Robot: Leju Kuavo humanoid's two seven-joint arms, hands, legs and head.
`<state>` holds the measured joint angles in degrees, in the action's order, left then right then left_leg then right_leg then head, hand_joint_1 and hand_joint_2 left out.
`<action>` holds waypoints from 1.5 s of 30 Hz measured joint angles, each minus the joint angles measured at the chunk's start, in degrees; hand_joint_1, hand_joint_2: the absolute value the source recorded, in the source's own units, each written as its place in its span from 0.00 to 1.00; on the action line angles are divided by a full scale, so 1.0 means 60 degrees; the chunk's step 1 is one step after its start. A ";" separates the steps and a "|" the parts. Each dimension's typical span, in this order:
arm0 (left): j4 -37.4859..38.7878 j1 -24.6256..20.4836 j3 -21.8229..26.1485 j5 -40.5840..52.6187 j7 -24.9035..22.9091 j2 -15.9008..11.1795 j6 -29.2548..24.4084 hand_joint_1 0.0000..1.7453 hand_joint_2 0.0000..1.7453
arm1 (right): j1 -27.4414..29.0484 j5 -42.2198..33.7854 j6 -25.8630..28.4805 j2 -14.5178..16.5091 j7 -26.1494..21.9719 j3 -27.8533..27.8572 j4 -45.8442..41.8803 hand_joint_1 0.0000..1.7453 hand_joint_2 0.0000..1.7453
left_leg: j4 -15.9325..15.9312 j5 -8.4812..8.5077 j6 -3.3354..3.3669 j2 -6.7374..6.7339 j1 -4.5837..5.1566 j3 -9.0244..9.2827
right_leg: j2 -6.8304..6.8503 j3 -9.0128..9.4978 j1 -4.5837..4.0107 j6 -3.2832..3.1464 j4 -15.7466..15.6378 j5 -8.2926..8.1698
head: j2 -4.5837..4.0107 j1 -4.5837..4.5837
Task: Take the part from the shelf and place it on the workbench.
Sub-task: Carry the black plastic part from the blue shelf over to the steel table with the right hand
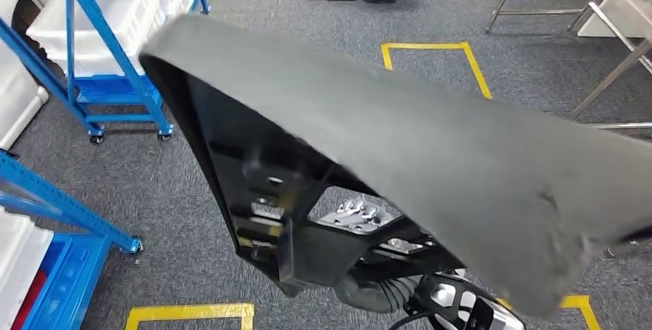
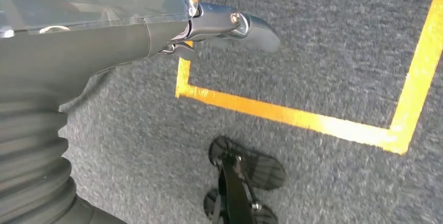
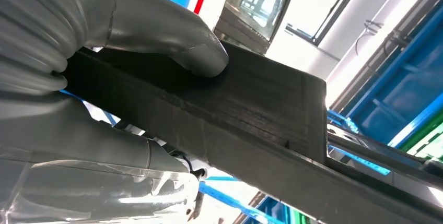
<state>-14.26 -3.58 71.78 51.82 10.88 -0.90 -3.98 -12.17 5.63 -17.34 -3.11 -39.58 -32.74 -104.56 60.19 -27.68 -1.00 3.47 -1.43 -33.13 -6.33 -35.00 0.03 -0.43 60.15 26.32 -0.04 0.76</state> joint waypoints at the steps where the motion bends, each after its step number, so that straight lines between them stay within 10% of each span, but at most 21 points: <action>1: 0.0000 -0.0010 0.0002 -0.0014 0.0004 -0.0015 0.0005 0.00 1.00 | -0.0004 -0.0040 -0.0017 0.0001 -0.0003 -0.0001 0.0016 0.97 1.00 | -0.0021 0.0022 0.0064 -0.0090 0.0008 0.0005 | -0.0010 -0.0021 0.0014 0.0051 -0.0004 -0.0009 | 0.0000 0.0000; 5: -0.0003 -0.0049 0.0001 0.0039 0.0090 -0.0091 0.0080 0.00 1.00 | -0.0128 -0.0214 -0.0031 -0.0001 -0.0007 -0.0001 0.0046 0.97 1.00 | -0.0144 0.0076 0.0270 -0.0485 0.0029 0.0070 | 0.0808 -0.0630 0.0008 0.0215 0.1238 0.0668 | 0.0000 -0.0055; 8: -0.0003 -0.0027 0.0000 0.0112 0.0139 -0.0170 0.0100 0.00 1.00 | -0.0131 -0.0296 -0.0007 -0.0005 -0.0006 0.0000 0.0068 0.97 1.00 | -0.0145 0.0039 0.0309 -0.0818 0.0067 0.0084 | 0.0974 -0.1339 0.0050 0.0247 0.2520 0.1013 | 0.0000 -0.0056; 12: -0.0003 -0.0067 -0.0003 0.0169 0.0158 -0.0229 0.0123 0.00 1.00 | -0.0098 -0.0359 0.0087 -0.0010 -0.0008 0.0012 0.0039 0.97 1.00 | -0.0151 -0.0060 0.0258 -0.1187 0.0109 0.0215 | 0.1387 -0.0381 -0.0066 0.0066 0.0564 -0.0025 | 0.0000 -0.0056; 14: -0.0003 -0.0073 -0.0004 0.0173 0.0147 -0.0248 0.0113 0.00 1.00 | -0.0080 -0.0373 0.0129 -0.0012 -0.0016 0.0029 -0.0025 0.97 1.00 | -0.0166 -0.0108 0.0185 -0.1359 0.0132 0.0268 | 0.1600 -0.0077 -0.0194 -0.0049 -0.0075 -0.0132 | 0.0000 -0.0055; 18: -0.0003 -0.0137 -0.0005 0.0209 0.0124 -0.0295 0.0095 0.00 1.00 | 0.0008 -0.0387 0.0146 -0.0020 -0.0032 0.0076 -0.0155 0.97 1.00 | -0.0011 -0.0317 0.0020 -0.1342 0.0125 0.0333 | 0.1248 0.0075 -0.0157 -0.0211 -0.0333 -0.0201 | 0.0000 -0.0051; 23: -0.0003 -0.0071 -0.0007 0.0293 0.0097 -0.0393 0.0107 0.00 1.00 | 0.0050 -0.0406 0.0148 -0.0014 -0.0028 0.0079 -0.0222 0.97 1.00 | 0.2346 -0.1270 -0.0095 -0.0664 0.0069 -0.0864 | 0.0750 0.0168 -0.0086 -0.0322 -0.0410 -0.0228 | 0.0000 -0.0042; 27: -0.0003 -0.0095 -0.0011 0.0342 0.0117 -0.0449 0.0175 0.00 1.00 | 0.0074 -0.0422 0.0145 -0.0010 -0.0011 0.0080 -0.0287 0.97 1.00 | 0.0695 -0.0146 -0.0192 -0.0272 -0.0039 -0.0299 | 0.0313 0.0125 -0.0026 -0.0180 -0.0179 -0.0103 | 0.0000 -0.0043; 30: -0.0003 -0.0108 -0.0019 0.0378 0.0123 -0.0484 0.0189 0.00 1.00 | 0.0066 -0.0429 0.0141 -0.0010 -0.0002 0.0088 -0.0325 0.97 1.00 | 0.0040 -0.0020 -0.0095 0.0182 -0.0062 -0.0026 | 0.0030 -0.0060 0.0006 -0.0005 0.0013 -0.0060 | 0.0000 -0.0053; 32: -0.0002 -0.0115 -0.0025 0.0386 0.0121 -0.0499 0.0200 0.00 1.00 | 0.0082 -0.0413 0.0152 -0.0010 -0.0006 0.0097 -0.0334 0.97 1.00 | -0.0009 0.0032 0.0047 -0.0011 -0.0037 -0.0014 | -0.0081 -0.0123 0.0046 0.0098 0.0018 -0.0096 | 0.0000 -0.0053; 36: 0.0001 -0.0140 -0.0028 0.0308 0.0210 -0.0528 0.0225 0.00 1.00 | 0.0089 -0.0293 0.0158 0.0000 -0.0011 0.0094 -0.0365 0.97 1.00 | -0.0133 0.0079 0.0249 -0.0432 -0.0025 0.0058 | 0.0783 -0.0728 0.0038 0.0265 0.1249 0.0580 | 0.0000 -0.0116; 39: 0.0001 -0.0097 -0.0026 0.0246 0.0296 -0.0528 0.0230 0.00 1.00 | 0.0122 -0.0156 0.0144 0.0010 -0.0011 0.0070 -0.0369 0.97 1.00 | -0.0136 0.0042 0.0287 -0.0796 0.0016 0.0069 | 0.0989 -0.1374 0.0090 0.0312 0.2439 0.0901 | 0.0000 -0.0118; 43: 0.0001 -0.0126 -0.0025 0.0201 0.0349 -0.0496 0.0232 0.00 1.00 | 0.0063 0.0072 0.0136 0.0036 -0.0008 0.0010 -0.0379 0.97 1.00 | -0.0146 -0.0052 0.0218 -0.1159 0.0050 0.0197 | 0.1473 -0.0354 -0.0040 0.0103 0.0477 -0.0063 | 0.0000 -0.0118; 45: 0.0001 -0.0122 -0.0016 0.0134 0.0404 -0.0463 0.0217 0.00 1.00 | -0.0042 0.0251 0.0125 0.0089 0.0010 -0.0093 -0.0375 0.97 1.00 | -0.0168 -0.0100 0.0132 -0.1331 0.0069 0.0254 | 0.1676 -0.0080 -0.0164 -0.0034 -0.0090 -0.0130 | 0.0000 -0.0116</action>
<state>-14.25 -4.32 71.68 52.62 13.31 -3.68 -2.68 -12.42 7.13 -16.60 -2.57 -39.52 -33.30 -106.81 59.18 -28.28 -0.21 -4.52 -1.01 -31.61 3.72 -35.48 -0.96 -0.63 59.61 25.54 -0.04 0.07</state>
